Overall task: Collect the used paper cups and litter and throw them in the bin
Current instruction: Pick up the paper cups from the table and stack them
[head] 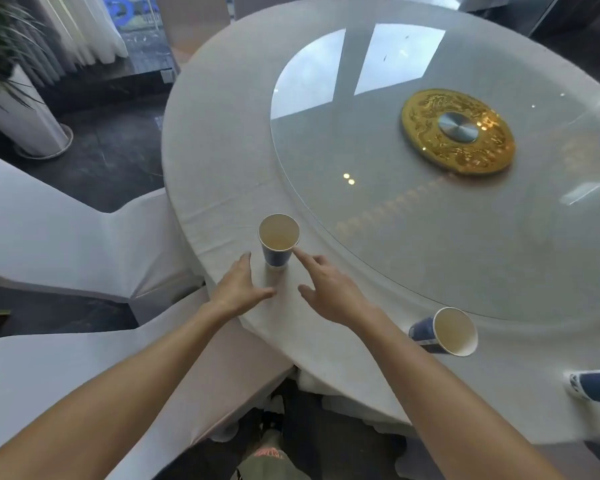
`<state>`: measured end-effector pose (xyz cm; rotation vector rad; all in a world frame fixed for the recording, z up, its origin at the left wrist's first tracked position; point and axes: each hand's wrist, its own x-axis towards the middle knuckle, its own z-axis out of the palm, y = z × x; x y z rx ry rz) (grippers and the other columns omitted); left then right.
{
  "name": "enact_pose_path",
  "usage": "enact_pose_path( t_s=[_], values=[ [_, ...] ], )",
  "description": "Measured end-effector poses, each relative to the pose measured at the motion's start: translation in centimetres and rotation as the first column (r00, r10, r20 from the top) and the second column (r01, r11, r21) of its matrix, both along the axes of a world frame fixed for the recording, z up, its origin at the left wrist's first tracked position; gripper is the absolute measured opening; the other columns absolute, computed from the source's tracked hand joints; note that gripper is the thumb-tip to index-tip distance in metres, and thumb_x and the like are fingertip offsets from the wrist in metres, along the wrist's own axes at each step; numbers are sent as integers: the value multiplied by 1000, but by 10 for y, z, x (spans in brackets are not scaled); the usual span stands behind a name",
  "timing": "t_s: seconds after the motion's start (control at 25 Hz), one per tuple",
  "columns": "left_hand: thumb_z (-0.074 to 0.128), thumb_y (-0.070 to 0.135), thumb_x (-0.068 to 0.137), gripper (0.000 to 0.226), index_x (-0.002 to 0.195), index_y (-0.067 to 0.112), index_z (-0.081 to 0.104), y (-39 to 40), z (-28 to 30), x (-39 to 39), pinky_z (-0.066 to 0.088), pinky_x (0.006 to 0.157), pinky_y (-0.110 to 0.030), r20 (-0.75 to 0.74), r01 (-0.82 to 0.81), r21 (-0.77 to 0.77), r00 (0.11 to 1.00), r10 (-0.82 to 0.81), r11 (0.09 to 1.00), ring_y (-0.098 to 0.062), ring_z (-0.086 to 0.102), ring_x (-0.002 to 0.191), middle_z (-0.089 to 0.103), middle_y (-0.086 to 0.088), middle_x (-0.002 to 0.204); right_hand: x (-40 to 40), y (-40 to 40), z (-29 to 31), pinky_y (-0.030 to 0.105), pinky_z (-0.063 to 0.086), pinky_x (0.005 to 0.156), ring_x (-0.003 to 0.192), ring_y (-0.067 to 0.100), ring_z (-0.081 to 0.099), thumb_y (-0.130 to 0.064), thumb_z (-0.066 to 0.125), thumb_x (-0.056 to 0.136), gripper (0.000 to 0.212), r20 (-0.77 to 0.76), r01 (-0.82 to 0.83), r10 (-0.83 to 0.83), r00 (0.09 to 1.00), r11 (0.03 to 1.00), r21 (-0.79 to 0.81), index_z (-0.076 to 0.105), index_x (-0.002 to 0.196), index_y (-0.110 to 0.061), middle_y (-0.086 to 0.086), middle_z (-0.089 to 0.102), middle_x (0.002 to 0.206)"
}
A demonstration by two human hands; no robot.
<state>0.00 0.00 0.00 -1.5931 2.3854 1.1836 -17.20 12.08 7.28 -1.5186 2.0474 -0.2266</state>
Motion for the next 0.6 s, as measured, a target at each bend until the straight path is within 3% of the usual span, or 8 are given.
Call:
enact_pose_path(
  t_s=[0.16, 0.32, 0.48, 0.6],
  values=[
    [87, 45, 70, 116, 163, 21, 20, -21, 0, -9, 40, 114, -40, -188, -42, 17, 981, 44, 999, -23, 38, 148, 37, -5, 164, 6, -29, -4, 44, 52, 88, 114, 38, 61, -25, 50, 102, 73, -66, -18, 23, 998, 997, 76, 10, 163, -35, 10, 40, 148],
    [85, 40, 72, 96, 153, 31, 35, -23, -2, -23, 46, 107, -42, -312, -31, 18, 949, 35, 999, -21, 50, 136, 52, 3, 150, 2, -24, -13, 42, 47, 88, 122, 38, 58, -23, 49, 102, 62, -56, 6, 0, 998, 994, 112, 22, 158, -28, 8, 38, 152],
    [87, 28, 71, 79, 136, 32, 42, -14, -4, -36, 48, 88, -35, -387, -9, 10, 922, 12, 1000, -21, 61, 119, 62, 9, 130, -2, -4, -16, 39, 46, 93, 126, 30, 54, -19, 49, 100, 53, 10, 53, -54, 999, 995, 81, 35, 150, -27, 0, 43, 154],
    [92, 32, 68, 86, 140, 30, 46, 5, -3, -53, 49, 93, -37, -422, 48, -20, 905, -52, 999, -18, 58, 117, 61, 6, 129, -10, 26, -19, 37, 44, 94, 126, 25, 54, -20, 48, 100, 49, 75, 131, -134, 988, 990, 44, 40, 147, -28, -4, 47, 152]
  ],
)
